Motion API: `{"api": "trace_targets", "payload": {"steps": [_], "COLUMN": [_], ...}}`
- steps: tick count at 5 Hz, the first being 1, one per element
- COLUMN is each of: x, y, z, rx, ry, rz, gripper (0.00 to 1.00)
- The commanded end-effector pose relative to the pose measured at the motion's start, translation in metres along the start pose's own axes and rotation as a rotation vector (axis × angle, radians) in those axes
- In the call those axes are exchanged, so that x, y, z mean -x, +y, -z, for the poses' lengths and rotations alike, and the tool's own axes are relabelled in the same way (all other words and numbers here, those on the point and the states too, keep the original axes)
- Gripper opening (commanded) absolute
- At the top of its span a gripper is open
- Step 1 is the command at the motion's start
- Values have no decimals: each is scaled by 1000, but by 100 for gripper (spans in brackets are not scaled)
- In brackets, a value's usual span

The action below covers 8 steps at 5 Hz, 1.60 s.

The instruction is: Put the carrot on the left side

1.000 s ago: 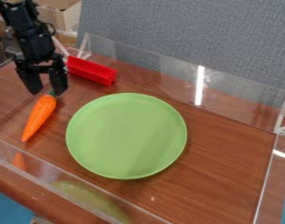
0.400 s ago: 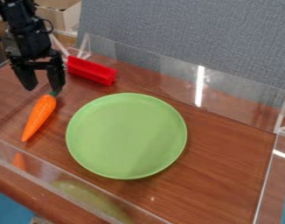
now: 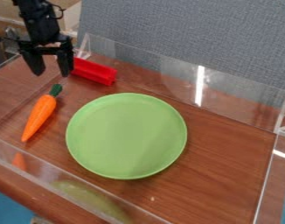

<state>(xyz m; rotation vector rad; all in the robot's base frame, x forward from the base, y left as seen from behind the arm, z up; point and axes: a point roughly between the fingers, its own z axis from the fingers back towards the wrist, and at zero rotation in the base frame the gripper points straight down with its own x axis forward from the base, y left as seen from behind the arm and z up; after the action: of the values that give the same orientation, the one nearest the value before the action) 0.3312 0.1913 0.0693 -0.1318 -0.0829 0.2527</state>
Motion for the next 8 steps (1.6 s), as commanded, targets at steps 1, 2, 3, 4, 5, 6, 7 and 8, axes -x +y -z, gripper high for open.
{"api": "trace_targets", "payload": {"steps": [1,2,3,4,5,6,7,8], "x": [-8,-14,-22,-27,-30,-32,-29,-26], "y": [-4,-7,-7,-9,-13,-11,-9,-6], "z": [-12,-10,-9,-7,-5,-5,-10,-17], "rx": [-26,-36,-43,-34,-26,-18,-10,1], "ry": [-50,-57,-67,-67,-60,-52,-40,-36], "rz": [-11,-75,-128,-83,-33,1,64,120], "gripper": [100,100,100,100,100,100,100,100]}}
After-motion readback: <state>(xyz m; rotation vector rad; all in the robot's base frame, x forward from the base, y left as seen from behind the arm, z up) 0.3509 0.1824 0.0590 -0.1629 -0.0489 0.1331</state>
